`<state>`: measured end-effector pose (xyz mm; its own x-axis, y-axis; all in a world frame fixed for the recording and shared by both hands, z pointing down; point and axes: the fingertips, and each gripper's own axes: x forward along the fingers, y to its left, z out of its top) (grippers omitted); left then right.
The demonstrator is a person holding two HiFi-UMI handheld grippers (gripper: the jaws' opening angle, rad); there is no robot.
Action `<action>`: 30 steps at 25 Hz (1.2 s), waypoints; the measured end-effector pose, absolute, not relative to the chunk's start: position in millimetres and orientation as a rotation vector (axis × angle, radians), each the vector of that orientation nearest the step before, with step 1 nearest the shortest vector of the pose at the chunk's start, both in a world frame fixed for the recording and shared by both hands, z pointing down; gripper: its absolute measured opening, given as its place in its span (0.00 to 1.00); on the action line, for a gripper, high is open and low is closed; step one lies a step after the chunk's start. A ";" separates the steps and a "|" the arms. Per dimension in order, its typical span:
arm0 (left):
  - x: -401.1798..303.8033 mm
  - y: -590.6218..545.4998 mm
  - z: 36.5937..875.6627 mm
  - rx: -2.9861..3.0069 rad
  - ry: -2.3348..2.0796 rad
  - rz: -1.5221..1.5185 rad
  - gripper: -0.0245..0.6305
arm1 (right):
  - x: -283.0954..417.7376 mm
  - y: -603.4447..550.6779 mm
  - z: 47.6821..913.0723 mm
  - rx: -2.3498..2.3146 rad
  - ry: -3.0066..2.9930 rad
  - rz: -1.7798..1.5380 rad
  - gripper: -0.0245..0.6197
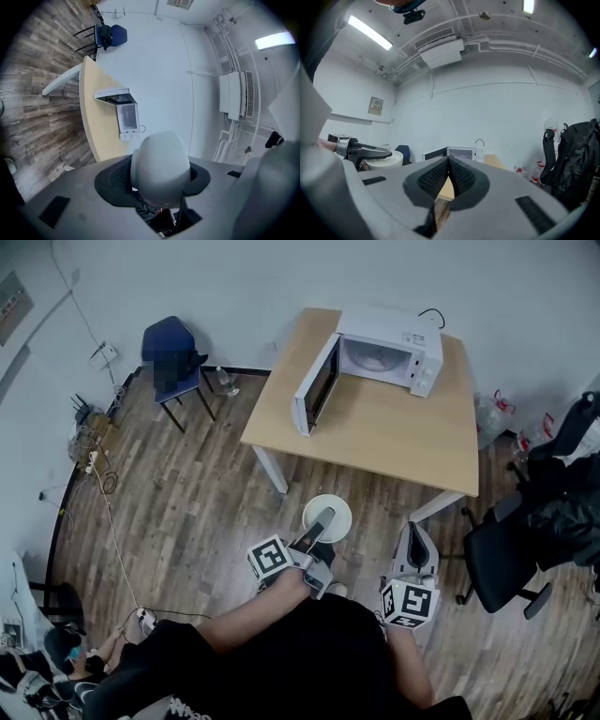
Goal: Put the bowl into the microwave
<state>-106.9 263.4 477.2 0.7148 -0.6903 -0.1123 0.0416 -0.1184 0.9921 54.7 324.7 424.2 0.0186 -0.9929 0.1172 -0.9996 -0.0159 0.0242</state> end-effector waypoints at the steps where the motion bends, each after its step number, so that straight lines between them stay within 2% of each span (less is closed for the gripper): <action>1: -106.6 263.0 477.6 1.582 -0.544 -0.677 0.37 | 56.3 324.7 424.3 2.171 -2.131 0.104 0.13; 16: -99.8 263.3 503.0 1.550 -0.582 -0.654 0.37 | 59.4 318.7 456.0 2.090 -2.145 0.170 0.13; 30: -65.2 175.9 525.9 1.515 -0.595 -0.617 0.37 | 97.4 240.4 474.1 2.086 -2.071 0.244 0.13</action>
<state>-65.2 175.9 525.9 0.7165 -0.6971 -0.0240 0.0021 -0.0323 0.9995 97.4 240.4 474.1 0.0097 -0.9682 0.2498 -0.9998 -0.0049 0.0196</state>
